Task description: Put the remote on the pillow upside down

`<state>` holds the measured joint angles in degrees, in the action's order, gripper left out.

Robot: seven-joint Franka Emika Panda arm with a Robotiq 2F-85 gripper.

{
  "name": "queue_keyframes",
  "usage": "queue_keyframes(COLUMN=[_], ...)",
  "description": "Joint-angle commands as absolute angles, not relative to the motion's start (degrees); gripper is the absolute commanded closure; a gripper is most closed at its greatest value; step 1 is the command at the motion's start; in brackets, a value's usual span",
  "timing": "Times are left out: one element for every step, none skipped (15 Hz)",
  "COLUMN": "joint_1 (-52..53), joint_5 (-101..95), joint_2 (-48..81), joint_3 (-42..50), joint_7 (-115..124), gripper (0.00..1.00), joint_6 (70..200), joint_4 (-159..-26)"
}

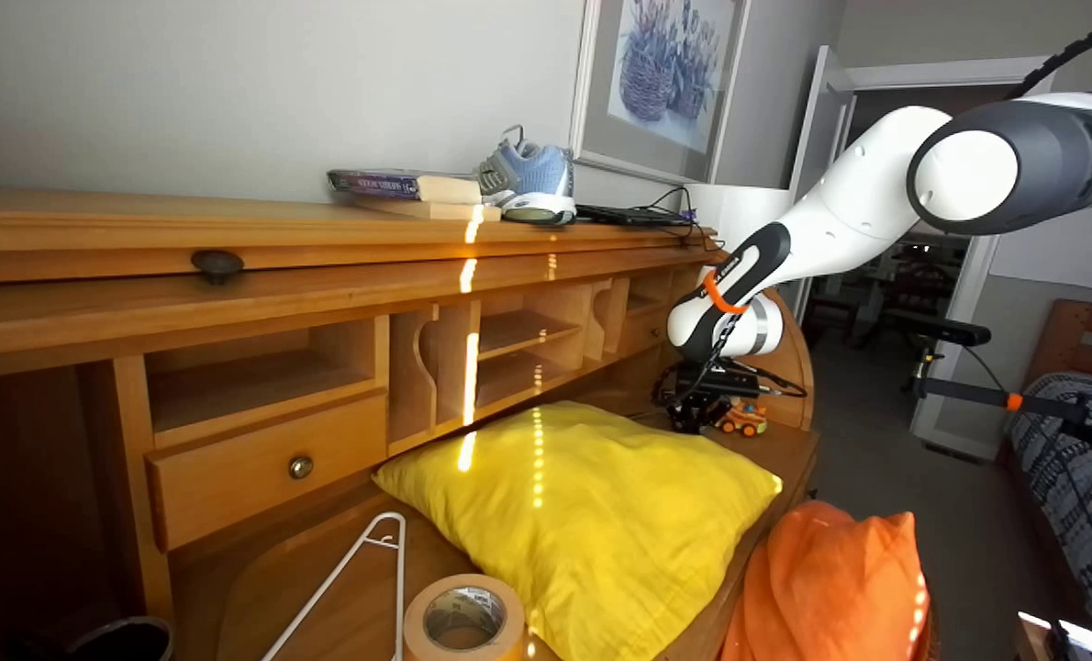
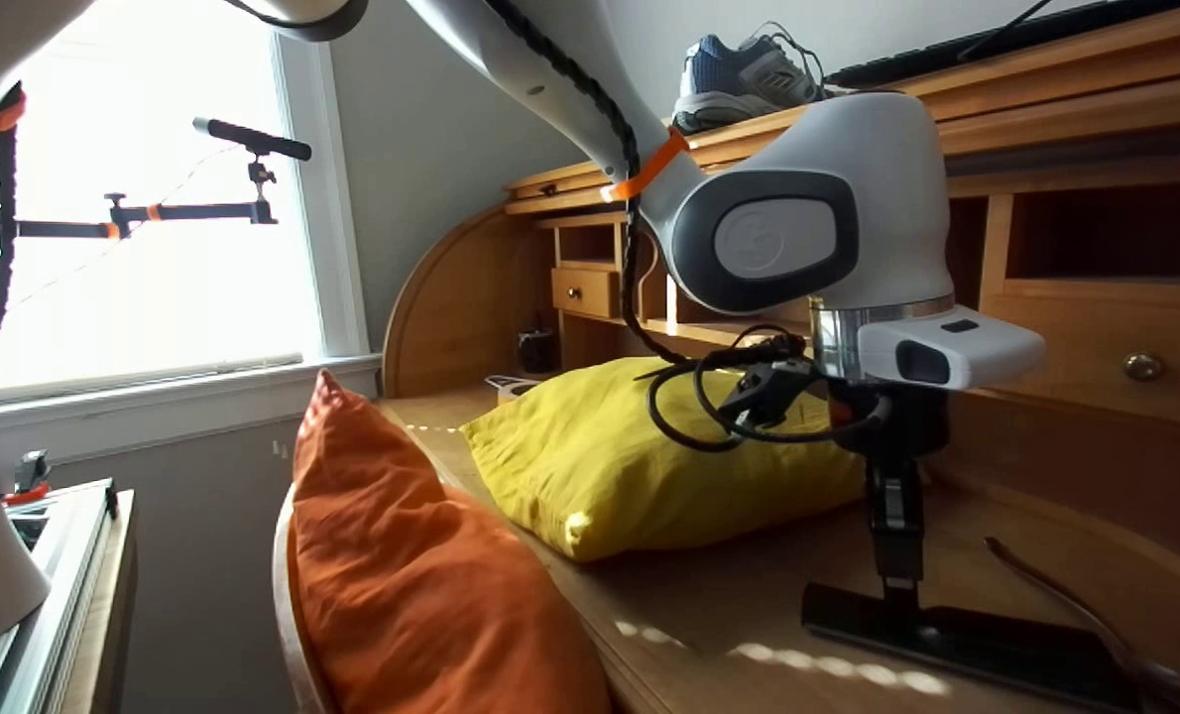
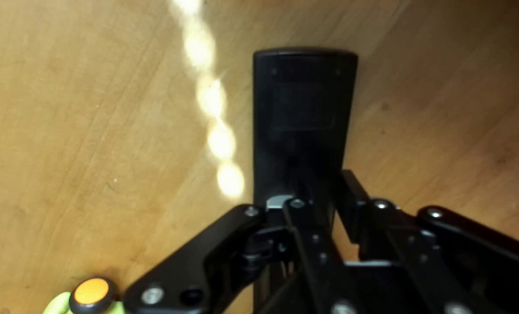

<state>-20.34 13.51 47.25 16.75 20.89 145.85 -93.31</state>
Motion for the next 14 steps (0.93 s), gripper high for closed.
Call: queue_keyframes(joint_1=[-19.1, -19.1, -18.9, -18.8, -18.7, -18.5, -18.2, -18.4, -18.7, -19.2, -19.9, -20.3, -20.9, -21.3], joint_5=[11.1, 10.7, 10.2, 9.8, 9.4, 8.8, 8.1, 7.7, 7.5, 7.6, 8.2, 8.6, 9.2, 9.6], joint_2=[43.5, 42.7, 41.9, 41.4, 40.9, 40.6, 40.3, 40.0, 39.8, 39.8, 39.8, 39.9, 40.0, 40.3], joint_3=[17.6, 17.5, 17.4, 17.4, 17.5, 17.7, 18.2, 18.4, 18.4, 18.3, 17.8, 17.6, 16.9, 16.6], joint_7=[18.6, 18.0, 17.4, 16.8, 16.4, 16.3, 16.4, 16.4, 16.2, 15.7, 14.9, 14.5, 13.9, 13.5], gripper=[1.00, 1.00, 1.00, 1.00, 1.00, 1.00, 0.74, 0.72, 0.66, 0.60, 0.51, 0.44, 0.36, 0.29], joint_6=[146.1, 146.2, 146.4, 146.6, 146.8, 147.0, 147.3, 147.2, 147.3, 147.6, 147.9, 148.2, 148.7, 149.5], joint_4=[-97.3, -97.9, -98.7, -99.3, -99.8, -100.3, -100.9, -101.4, -101.9, -102.3, -102.6, -102.8, -103.0, -103.1])
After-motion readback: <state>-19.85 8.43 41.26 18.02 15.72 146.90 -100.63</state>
